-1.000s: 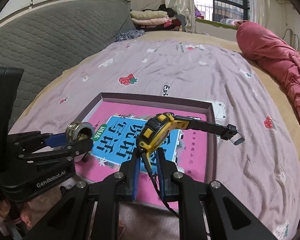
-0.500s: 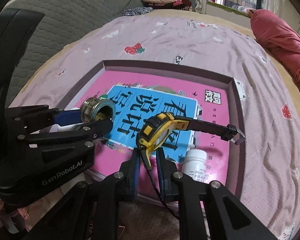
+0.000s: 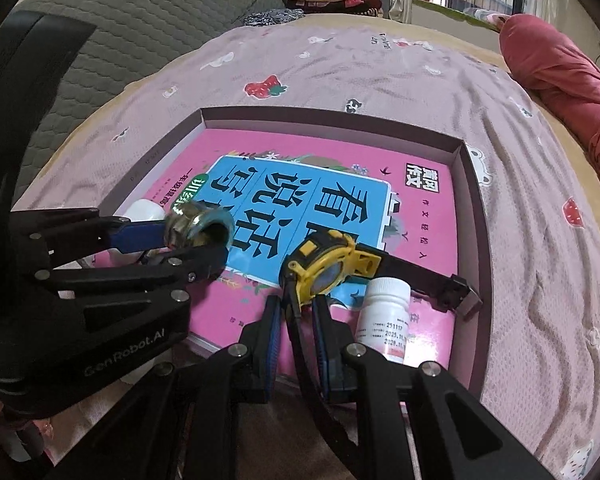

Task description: Organize rigid objects

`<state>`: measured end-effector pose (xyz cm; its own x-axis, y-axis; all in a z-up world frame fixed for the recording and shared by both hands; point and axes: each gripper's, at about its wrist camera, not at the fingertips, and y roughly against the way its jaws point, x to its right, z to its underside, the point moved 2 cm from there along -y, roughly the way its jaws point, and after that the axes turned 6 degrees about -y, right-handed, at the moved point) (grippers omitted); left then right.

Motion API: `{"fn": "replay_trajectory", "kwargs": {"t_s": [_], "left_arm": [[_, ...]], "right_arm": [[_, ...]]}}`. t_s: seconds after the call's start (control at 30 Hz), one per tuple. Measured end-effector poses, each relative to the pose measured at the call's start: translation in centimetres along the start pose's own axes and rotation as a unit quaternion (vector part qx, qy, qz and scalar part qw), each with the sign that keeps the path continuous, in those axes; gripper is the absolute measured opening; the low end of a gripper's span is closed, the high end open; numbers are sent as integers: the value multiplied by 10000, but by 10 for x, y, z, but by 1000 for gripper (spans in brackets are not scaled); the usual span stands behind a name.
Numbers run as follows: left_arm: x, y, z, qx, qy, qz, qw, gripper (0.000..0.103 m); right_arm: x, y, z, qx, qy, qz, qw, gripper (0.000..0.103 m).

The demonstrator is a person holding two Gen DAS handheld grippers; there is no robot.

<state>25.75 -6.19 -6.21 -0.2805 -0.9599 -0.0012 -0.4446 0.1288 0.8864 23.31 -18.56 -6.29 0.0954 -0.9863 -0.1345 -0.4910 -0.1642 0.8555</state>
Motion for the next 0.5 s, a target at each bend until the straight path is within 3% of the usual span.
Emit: {"fn": "replay_trajectory", "kwargs": {"t_s": [0.5], "left_arm": [[2, -2, 6, 45, 26, 78, 10000, 37]], "right_arm": [[-2, 3, 4, -29, 118, 41, 9999, 16]]}}
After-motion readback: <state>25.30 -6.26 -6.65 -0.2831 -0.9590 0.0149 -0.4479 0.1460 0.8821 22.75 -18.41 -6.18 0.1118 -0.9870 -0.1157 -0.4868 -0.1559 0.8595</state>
